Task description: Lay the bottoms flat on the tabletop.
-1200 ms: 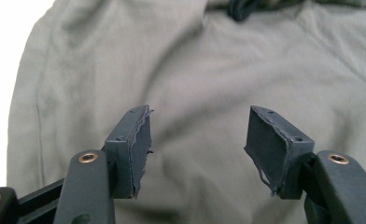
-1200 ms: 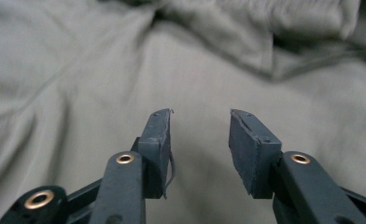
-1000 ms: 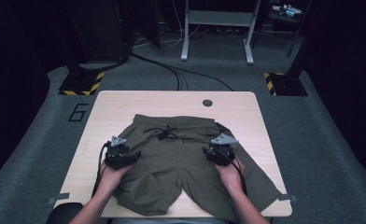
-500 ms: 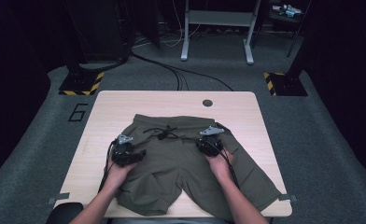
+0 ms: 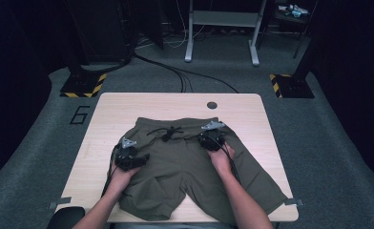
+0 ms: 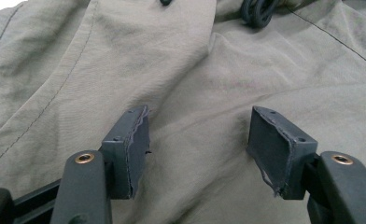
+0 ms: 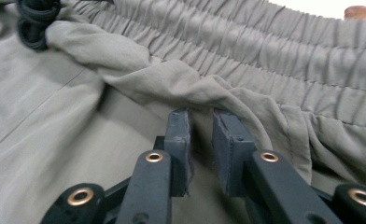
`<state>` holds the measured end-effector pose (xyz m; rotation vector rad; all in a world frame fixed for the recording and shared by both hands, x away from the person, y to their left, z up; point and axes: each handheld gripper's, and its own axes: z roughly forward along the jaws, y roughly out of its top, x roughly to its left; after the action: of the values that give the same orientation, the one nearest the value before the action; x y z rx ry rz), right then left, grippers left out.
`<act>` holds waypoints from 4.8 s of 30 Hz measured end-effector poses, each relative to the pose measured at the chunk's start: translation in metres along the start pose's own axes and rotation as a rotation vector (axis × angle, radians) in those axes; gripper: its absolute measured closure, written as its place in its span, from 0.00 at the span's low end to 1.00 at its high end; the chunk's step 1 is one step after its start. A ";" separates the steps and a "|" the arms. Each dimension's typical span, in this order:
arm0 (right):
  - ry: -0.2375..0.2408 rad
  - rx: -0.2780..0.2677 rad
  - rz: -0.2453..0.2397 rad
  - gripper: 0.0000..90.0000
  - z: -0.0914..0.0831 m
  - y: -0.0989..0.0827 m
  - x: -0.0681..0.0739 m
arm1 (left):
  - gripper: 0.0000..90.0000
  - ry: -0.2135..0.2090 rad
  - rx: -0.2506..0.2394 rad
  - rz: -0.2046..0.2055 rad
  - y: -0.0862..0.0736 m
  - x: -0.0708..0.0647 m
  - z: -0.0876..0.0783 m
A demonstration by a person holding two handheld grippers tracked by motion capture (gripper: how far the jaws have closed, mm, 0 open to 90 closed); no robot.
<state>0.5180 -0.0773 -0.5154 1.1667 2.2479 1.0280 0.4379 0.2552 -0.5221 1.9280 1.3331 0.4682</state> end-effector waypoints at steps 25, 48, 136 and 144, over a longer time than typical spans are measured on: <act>-0.077 -0.007 0.106 0.53 0.049 0.029 -0.042 | 0.43 -0.008 -0.026 0.005 0.008 0.012 0.011; 0.077 -0.072 -0.008 0.89 0.039 0.044 0.042 | 0.40 0.002 -0.027 -0.053 0.002 0.009 -0.015; 0.031 -0.016 0.024 0.65 0.029 0.012 0.039 | 0.41 0.118 -0.010 -0.135 -0.009 0.040 -0.023; 0.030 -0.016 0.024 0.65 0.029 0.012 0.039 | 0.37 0.134 -0.024 -0.125 -0.030 0.030 -0.044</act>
<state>0.5208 -0.0278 -0.5258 1.1810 2.2499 1.0781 0.4017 0.3047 -0.5182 1.8079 1.5166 0.5567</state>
